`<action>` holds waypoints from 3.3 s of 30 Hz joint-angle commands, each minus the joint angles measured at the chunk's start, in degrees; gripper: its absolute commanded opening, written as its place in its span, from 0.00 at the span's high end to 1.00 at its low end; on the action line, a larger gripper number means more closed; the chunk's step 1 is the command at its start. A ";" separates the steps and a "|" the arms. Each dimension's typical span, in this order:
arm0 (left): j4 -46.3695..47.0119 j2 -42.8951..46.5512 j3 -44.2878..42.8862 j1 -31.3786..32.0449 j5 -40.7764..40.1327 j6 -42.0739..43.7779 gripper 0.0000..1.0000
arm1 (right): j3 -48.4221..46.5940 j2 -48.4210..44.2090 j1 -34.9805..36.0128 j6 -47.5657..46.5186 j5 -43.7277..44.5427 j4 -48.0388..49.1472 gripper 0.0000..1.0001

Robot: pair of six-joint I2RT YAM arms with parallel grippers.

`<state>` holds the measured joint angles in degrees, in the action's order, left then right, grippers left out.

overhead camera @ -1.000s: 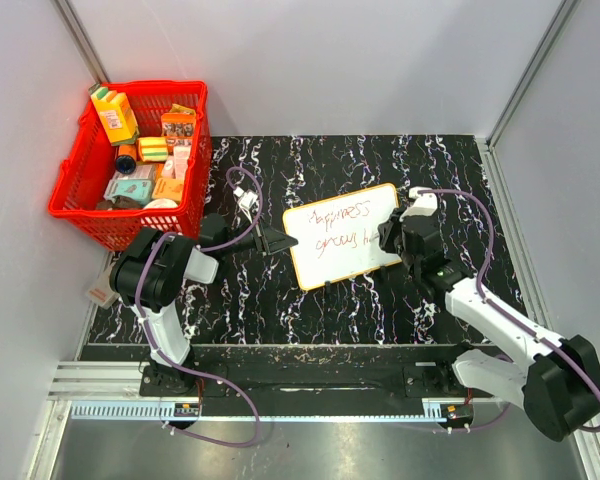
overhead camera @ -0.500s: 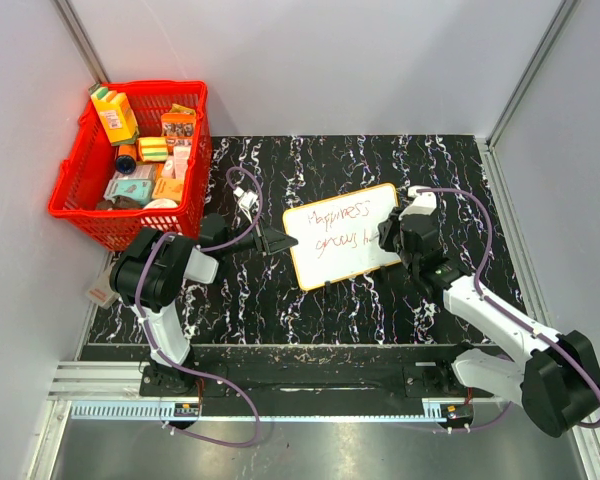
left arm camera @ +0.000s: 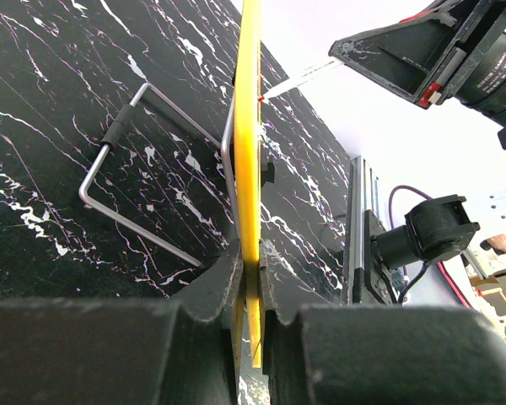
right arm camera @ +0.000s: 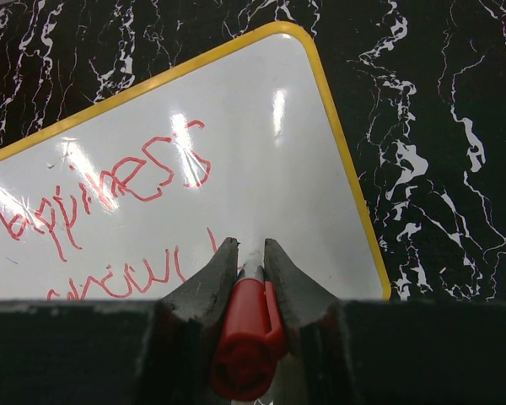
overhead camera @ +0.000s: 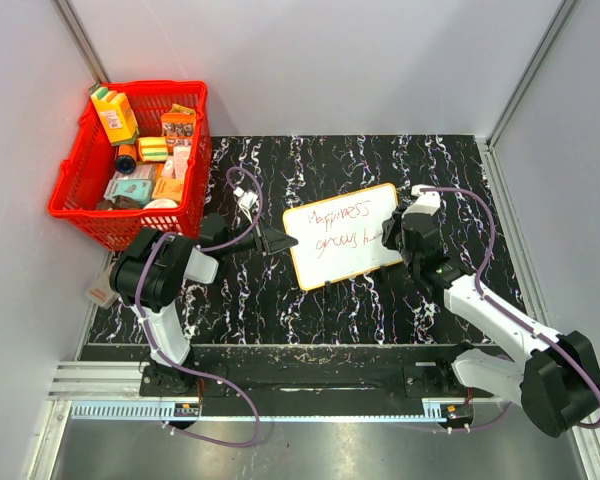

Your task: Write a sentence on the whiteboard

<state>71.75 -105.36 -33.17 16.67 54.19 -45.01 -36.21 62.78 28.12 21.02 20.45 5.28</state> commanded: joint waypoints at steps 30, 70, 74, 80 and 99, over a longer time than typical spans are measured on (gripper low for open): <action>6.13 2.18 -0.23 0.56 1.00 2.48 1.00 | -1.15 -0.11 -0.61 2.01 2.13 -1.15 1.00; 6.21 2.18 -0.23 0.56 1.18 2.48 1.00 | -3.96 2.08 -1.14 -0.54 5.04 6.06 1.00; 6.21 2.18 -0.23 0.56 1.18 2.48 1.00 | -3.52 2.87 -1.05 -0.54 5.04 6.24 1.00; 6.30 2.18 -0.14 0.56 1.18 2.48 1.00 | -2.64 3.49 -1.14 -0.01 4.08 5.45 1.00; 6.30 2.26 -0.14 0.65 1.26 2.48 1.00 | 0.52 2.96 -1.14 2.01 1.61 1.93 1.00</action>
<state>71.72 -105.36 -33.17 16.73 54.19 -45.01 -36.75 65.98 27.35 21.80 22.83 7.38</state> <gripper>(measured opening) 0.125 0.223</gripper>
